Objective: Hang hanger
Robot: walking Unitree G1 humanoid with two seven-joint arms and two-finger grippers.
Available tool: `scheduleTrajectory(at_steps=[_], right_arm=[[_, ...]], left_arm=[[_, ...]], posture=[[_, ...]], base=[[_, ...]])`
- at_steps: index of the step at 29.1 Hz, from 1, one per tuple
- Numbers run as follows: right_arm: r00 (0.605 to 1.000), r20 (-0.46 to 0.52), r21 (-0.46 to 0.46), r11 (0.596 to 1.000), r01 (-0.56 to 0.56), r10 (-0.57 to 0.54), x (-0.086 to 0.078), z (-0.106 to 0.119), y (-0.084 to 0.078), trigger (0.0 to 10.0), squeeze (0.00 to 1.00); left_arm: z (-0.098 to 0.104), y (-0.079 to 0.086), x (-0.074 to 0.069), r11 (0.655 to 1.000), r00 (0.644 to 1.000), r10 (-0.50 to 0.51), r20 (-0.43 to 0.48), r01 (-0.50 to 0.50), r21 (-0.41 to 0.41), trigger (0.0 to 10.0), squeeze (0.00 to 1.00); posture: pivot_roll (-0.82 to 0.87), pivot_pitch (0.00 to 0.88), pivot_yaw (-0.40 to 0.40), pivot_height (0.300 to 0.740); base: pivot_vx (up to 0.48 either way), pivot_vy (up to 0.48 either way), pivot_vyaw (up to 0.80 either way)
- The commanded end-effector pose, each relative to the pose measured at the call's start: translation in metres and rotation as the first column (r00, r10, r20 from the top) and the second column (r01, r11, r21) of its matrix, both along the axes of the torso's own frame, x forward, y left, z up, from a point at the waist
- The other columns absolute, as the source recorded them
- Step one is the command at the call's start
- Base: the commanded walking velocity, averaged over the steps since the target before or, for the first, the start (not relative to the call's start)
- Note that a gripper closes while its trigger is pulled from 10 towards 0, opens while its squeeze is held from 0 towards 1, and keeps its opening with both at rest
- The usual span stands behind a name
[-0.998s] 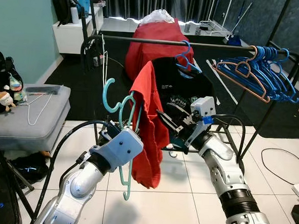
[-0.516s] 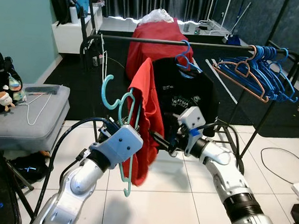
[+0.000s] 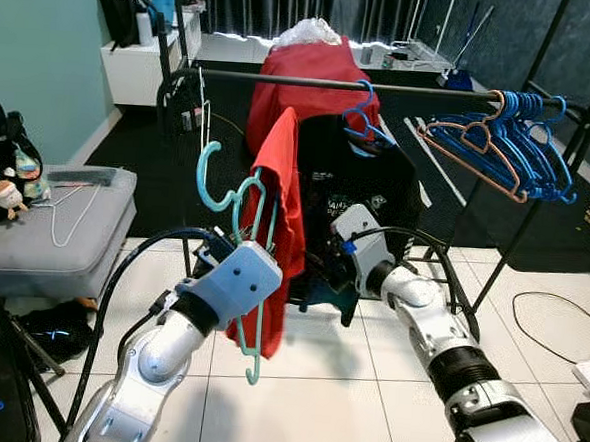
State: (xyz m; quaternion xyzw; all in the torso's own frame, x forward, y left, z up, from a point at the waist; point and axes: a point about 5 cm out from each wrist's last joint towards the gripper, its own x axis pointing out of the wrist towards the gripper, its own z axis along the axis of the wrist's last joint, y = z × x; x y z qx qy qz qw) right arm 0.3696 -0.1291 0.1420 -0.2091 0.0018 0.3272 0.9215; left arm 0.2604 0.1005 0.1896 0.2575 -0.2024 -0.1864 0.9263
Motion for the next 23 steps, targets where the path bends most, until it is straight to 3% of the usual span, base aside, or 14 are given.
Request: scheduleTrajectory(at_steps=[1, 3, 6, 9, 12, 16, 21, 22, 23], right_arm=[[0.995, -0.01, 0.032, 0.995, -0.097, 0.098, -0.003, 0.001, 0.012, 10.0, 0.0], [0.995, -0.01, 0.032, 0.995, -0.097, 0.098, -0.003, 0.001, 0.012, 10.0, 0.0], [0.978, -0.033, 0.103, 0.974, -0.202, 0.206, -0.009, -0.001, 0.022, 10.0, 0.0], [0.976, -0.031, 0.112, 0.971, -0.209, 0.214, -0.01, -0.001, 0.022, 10.0, 0.0], [0.981, -0.022, 0.106, 0.976, -0.189, 0.192, -0.009, -0.001, 0.021, 10.0, 0.0], [0.998, 0.044, 0.063, 0.997, -0.055, 0.052, 0.0, 0.005, 0.015, 10.0, 0.0], [0.996, 0.087, 0.056, 0.998, 0.003, -0.008, 0.005, 0.01, 0.011, 10.0, 0.0], [0.993, 0.111, 0.058, 0.998, 0.026, -0.033, 0.007, 0.014, 0.009, 7.5, 0.0], [0.993, 0.111, 0.058, 0.998, 0.026, -0.033, 0.007, 0.014, 0.009, 7.5, 0.0]], left_arm=[[0.011, -0.003, -0.001, 1.0, 0.999, -0.011, 0.049, 0.012, -0.021, 10.0, 0.0], [0.011, -0.003, -0.001, 1.0, 0.999, -0.011, 0.049, 0.012, -0.021, 10.0, 0.0], [0.012, -0.006, -0.001, 1.0, 0.999, -0.019, 0.048, 0.02, -0.024, 10.0, 0.0], [0.012, -0.007, -0.002, 0.999, 0.999, -0.027, 0.047, 0.028, -0.024, 10.0, 0.0], [0.012, -0.008, -0.002, 0.999, 0.998, -0.036, 0.047, 0.038, -0.025, 10.0, 0.0], [0.012, -0.012, -0.008, 0.996, 0.996, -0.081, 0.035, 0.082, -0.032, 10.0, 0.0], [0.012, -0.013, -0.01, 0.996, 0.996, -0.086, 0.032, 0.087, -0.033, 10.0, 0.0], [0.012, -0.013, -0.011, 0.996, 0.996, -0.085, 0.032, 0.086, -0.035, 10.0, 0.0], [0.012, -0.013, -0.011, 0.996, 0.996, -0.085, 0.032, 0.086, -0.035, 10.0, 0.0]], posture=[[0.04, 0.0, -0.037, 0.74], [0.04, 0.0, -0.037, 0.74], [0.04, 0.0, -0.031, 0.74], [0.04, 0.0, -0.026, 0.74], [0.04, 0.0, -0.025, 0.74], [0.05, 0.0, -0.026, 0.74], [0.05, 0.0, -0.03, 0.74], [0.06, 0.0, -0.034, 0.74], [0.06, 0.0, -0.034, 0.74]], base=[[0.0, 0.0, 0.0], [0.0, 0.0, 0.0], [0.0, 0.0, 0.0], [0.0, 0.0, 0.0], [0.0, 0.0, 0.0], [0.0, 0.0, 0.0], [0.0, 0.0, 0.0], [0.0, 0.0, 0.0], [0.0, 0.0, 0.0]])
